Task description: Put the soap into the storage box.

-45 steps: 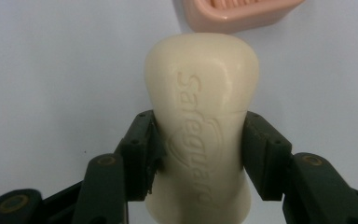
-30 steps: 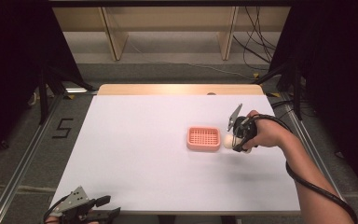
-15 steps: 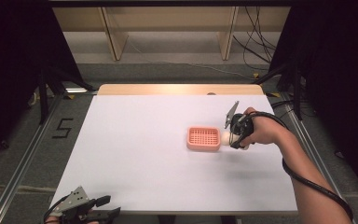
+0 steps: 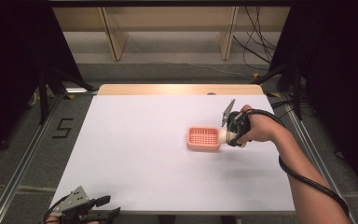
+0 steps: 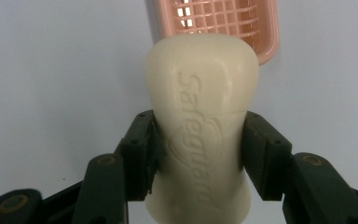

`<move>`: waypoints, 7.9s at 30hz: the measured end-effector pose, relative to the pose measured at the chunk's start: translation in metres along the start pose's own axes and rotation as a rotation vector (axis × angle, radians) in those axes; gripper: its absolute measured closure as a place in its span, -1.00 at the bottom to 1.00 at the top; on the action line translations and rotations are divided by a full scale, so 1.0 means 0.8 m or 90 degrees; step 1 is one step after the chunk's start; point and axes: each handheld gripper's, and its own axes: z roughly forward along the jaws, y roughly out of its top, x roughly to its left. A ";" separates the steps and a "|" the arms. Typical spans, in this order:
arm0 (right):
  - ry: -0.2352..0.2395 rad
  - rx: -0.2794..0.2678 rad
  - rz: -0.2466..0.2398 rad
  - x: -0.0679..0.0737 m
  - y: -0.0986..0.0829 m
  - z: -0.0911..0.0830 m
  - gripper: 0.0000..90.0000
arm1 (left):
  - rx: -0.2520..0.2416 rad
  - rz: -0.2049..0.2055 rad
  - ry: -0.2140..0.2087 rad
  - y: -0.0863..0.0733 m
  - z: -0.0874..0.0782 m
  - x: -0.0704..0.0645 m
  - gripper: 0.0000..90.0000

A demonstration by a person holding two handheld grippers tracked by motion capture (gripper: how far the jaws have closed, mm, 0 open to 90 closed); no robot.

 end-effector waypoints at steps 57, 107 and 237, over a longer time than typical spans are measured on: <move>-0.008 -0.045 -0.010 -0.001 0.042 0.005 0.12 | 0.001 0.003 0.001 0.000 0.000 -0.001 -0.14; -0.011 -0.067 -0.032 0.003 0.069 0.014 0.12 | 0.005 0.005 0.002 0.001 0.000 -0.001 -0.14; -0.024 -0.062 -0.049 -0.010 0.094 0.074 0.11 | 0.017 0.010 0.014 0.001 -0.001 -0.001 -0.14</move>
